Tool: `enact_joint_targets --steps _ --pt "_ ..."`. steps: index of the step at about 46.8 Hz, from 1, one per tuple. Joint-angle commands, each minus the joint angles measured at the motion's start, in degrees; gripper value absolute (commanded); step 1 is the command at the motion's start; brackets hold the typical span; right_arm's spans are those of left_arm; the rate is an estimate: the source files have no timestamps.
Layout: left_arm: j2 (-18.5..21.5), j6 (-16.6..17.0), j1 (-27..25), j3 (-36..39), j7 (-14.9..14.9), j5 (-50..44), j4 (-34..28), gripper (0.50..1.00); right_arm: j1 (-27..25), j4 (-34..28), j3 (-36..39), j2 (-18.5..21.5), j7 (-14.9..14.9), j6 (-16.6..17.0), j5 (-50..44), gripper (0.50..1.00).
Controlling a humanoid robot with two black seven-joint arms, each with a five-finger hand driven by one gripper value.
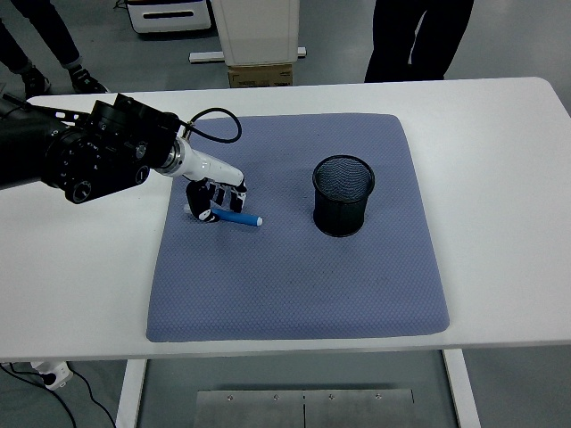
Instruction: Left hand places marker in pen holder
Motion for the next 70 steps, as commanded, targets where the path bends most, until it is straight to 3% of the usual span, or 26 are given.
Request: enact_joint_targets --steps 1,15,28,38,51,70 --pt "0.0 0.1 0.1 0.0 0.0 0.0 -0.1 0.596 0.1 0.0 0.0 0.0 0.0 0.0 0.0 1.0" --pt "0.0 0.5 0.1 0.0 0.0 -0.1 -0.1 0.59 0.1 0.0 0.0 0.0 0.0 0.0 0.0 1.0" --pt "0.1 1.7 0.0 -0.5 -0.1 -0.5 -0.1 0.686 0.1 0.0 0.0 0.0 0.0 0.0 0.0 1.0" --pt "0.1 1.7 -0.4 -0.5 -0.1 -0.5 -1.1 0.695 0.0 0.0 0.0 0.0 0.0 0.0 0.0 1.0" --pt "0.1 1.6 -0.7 -0.5 -0.1 -0.5 -2.3 0.692 0.0 0.0 0.0 0.0 0.0 0.0 0.0 1.0" --pt "0.0 2.8 -0.6 -0.4 0.1 0.1 -2.3 0.646 0.0 0.0 0.0 0.0 0.0 0.0 0.0 1.0"
